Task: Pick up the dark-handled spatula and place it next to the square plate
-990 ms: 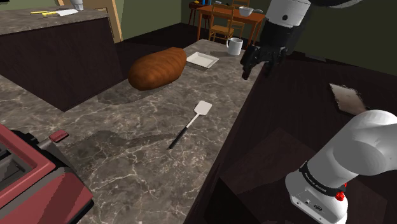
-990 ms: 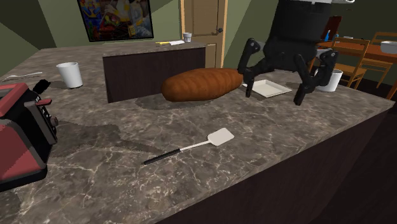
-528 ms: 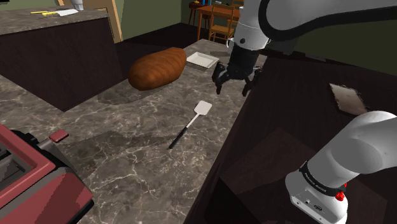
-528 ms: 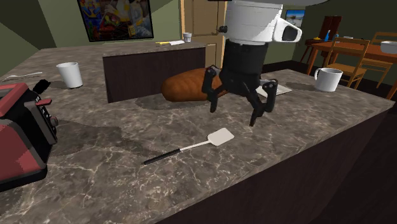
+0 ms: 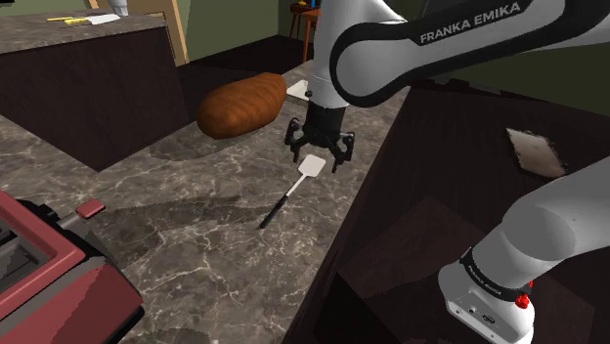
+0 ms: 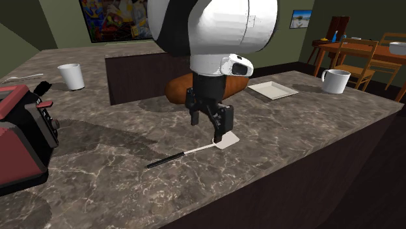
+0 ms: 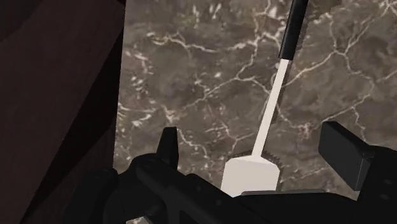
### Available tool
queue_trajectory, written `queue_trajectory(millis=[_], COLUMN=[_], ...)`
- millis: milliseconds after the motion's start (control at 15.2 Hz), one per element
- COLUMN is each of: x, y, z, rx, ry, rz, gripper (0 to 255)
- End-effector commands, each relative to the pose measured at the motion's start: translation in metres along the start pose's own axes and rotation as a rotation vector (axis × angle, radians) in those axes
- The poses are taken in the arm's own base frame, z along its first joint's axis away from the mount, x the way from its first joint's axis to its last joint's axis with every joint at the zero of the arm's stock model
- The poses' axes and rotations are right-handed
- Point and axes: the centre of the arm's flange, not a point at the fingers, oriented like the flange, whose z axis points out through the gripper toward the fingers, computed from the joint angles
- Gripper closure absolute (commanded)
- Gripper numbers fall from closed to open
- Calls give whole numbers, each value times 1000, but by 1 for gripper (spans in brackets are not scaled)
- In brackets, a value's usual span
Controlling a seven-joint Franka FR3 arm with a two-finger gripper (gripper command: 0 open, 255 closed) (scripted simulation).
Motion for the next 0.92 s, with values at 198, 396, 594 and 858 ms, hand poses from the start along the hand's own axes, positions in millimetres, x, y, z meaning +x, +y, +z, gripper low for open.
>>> queue_trajectory(millis=[198,396,594,858], x=[4,4,4,4], y=[-46,-46,-46,-46], z=[43,59,75,83], rx=[-12,-12,-12,-12], ry=[-10,-10,-10,-10], rz=[223,223,223,223], gripper=[0,0,0,0])
